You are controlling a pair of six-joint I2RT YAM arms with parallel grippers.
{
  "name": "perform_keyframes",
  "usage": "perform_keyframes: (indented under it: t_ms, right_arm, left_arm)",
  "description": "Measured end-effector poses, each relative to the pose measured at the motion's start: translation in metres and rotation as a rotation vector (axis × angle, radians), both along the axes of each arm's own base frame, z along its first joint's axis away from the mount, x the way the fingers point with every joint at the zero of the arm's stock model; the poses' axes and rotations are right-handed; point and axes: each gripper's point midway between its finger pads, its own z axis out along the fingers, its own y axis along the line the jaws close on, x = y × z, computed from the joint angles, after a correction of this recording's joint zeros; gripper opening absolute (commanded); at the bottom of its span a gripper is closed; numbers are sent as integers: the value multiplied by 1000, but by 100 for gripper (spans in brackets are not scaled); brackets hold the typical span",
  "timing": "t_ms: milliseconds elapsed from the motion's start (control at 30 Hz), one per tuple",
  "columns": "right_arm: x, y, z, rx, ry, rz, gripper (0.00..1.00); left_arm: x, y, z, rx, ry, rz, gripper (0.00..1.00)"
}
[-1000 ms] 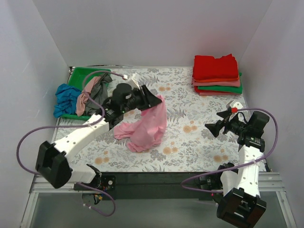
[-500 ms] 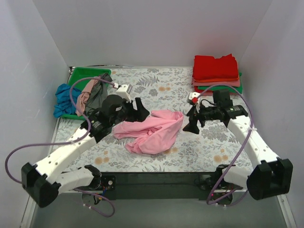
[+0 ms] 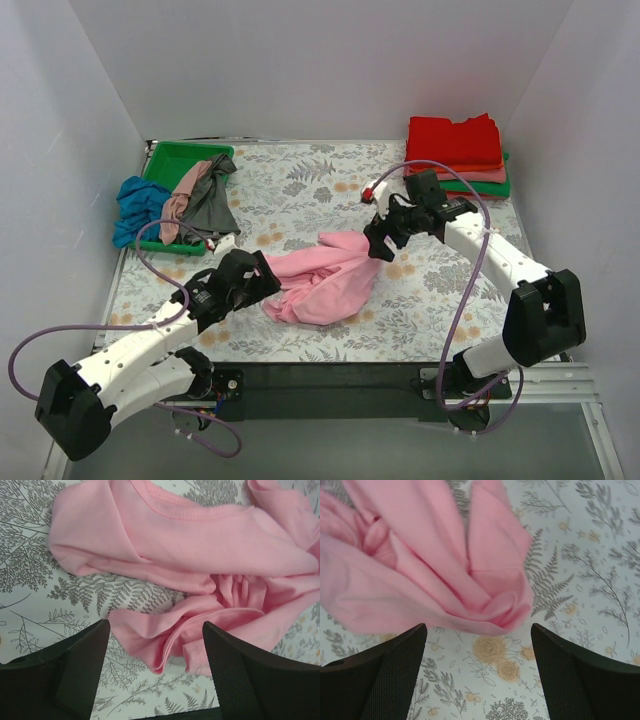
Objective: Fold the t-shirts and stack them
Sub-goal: Flatten the tshirt out
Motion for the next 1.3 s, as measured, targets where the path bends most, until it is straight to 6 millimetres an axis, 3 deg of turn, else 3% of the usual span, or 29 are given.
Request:
perform_keyframes:
  t_ms: [67, 200, 500, 767, 800, 833, 867, 900, 933, 967, 1000, 1067, 1200, 1300]
  right_arm:
    - [19, -11, -1, -3, 3, -124, 90]
    - [39, -22, -6, 13, 41, -280, 89]
    - [70, -32, -32, 62, 196, -442, 82]
    - [73, -25, -48, 90, 284, -447, 65]
    - [72, -23, -48, 94, 288, -443, 61]
    - [72, -22, -48, 99, 292, -439, 49]
    - [71, -22, -47, 102, 294, -434, 42]
    - [70, -21, -48, 106, 303, -433, 35]
    - [70, -19, -49, 107, 310, -428, 24]
    - [69, -18, -50, 106, 317, -423, 19]
    - [69, -17, -52, 103, 326, -415, 7]
    - [70, -15, -54, 95, 342, -401, 1]
    - [70, -13, -40, 89, 335, -347, 1]
    - [77, -14, -3, 124, 243, -265, 1]
  left_arm:
    - [8, 4, 3, -5, -26, 57, 73]
    - [22, 12, 0, 31, -59, 129, 71]
    - [33, 25, -37, 172, 19, 137, 70]
    - [51, 30, -44, 150, 22, 171, 66]
    - [53, 31, -46, 145, 28, 175, 65]
    - [55, 31, -48, 140, 35, 177, 64]
    - [56, 30, -50, 136, 42, 176, 61]
    - [56, 30, -52, 132, 48, 177, 48]
    - [57, 30, -54, 125, 53, 180, 42]
    - [58, 29, -55, 123, 58, 177, 32]
    - [58, 29, -56, 119, 61, 175, 15]
    - [60, 28, -56, 112, 60, 174, 0]
    - [64, 32, -51, 108, 40, 171, 0]
    - [70, 33, -27, 88, -19, 167, 0]
